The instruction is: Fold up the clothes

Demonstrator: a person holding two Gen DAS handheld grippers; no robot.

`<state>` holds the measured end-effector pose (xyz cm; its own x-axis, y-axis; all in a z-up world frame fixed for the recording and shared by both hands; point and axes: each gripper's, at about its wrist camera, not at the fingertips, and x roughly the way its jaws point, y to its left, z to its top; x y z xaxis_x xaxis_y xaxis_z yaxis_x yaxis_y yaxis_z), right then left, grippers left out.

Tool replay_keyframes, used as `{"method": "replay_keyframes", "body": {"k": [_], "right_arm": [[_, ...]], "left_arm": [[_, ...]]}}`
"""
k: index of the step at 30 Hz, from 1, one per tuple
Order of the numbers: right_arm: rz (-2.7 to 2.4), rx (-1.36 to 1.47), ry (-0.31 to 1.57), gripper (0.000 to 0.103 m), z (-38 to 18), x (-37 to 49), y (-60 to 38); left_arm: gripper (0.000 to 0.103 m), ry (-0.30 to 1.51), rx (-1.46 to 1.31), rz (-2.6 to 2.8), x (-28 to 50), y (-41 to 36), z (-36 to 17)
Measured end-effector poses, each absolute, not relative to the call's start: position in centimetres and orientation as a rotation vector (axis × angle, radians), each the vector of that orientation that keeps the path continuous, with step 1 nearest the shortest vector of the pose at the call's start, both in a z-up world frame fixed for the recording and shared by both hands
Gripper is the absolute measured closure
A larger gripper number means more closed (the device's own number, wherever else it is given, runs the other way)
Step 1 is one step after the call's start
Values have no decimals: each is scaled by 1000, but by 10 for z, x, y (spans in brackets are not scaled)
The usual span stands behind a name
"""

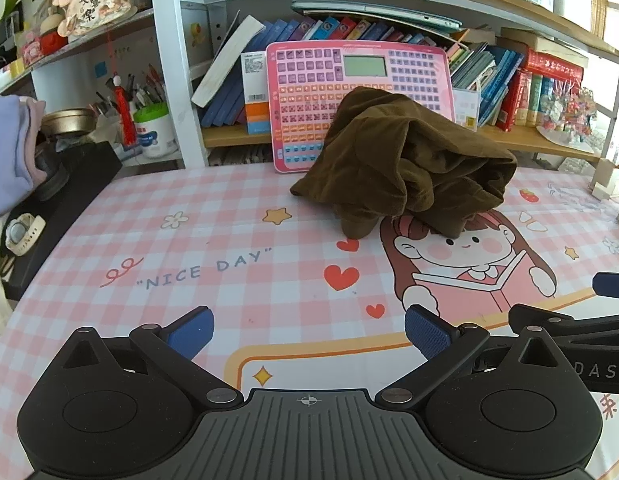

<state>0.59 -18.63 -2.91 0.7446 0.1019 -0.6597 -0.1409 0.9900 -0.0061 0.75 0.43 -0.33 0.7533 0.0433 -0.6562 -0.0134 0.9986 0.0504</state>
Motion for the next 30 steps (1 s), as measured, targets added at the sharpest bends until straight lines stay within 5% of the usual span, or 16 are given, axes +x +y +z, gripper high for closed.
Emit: {"method": "replay_keyframes", "body": {"k": [30], "right_arm": [[218, 2, 691, 5, -36, 15, -219]], "left_arm": [[0, 715, 73, 102, 8, -22, -3]]}}
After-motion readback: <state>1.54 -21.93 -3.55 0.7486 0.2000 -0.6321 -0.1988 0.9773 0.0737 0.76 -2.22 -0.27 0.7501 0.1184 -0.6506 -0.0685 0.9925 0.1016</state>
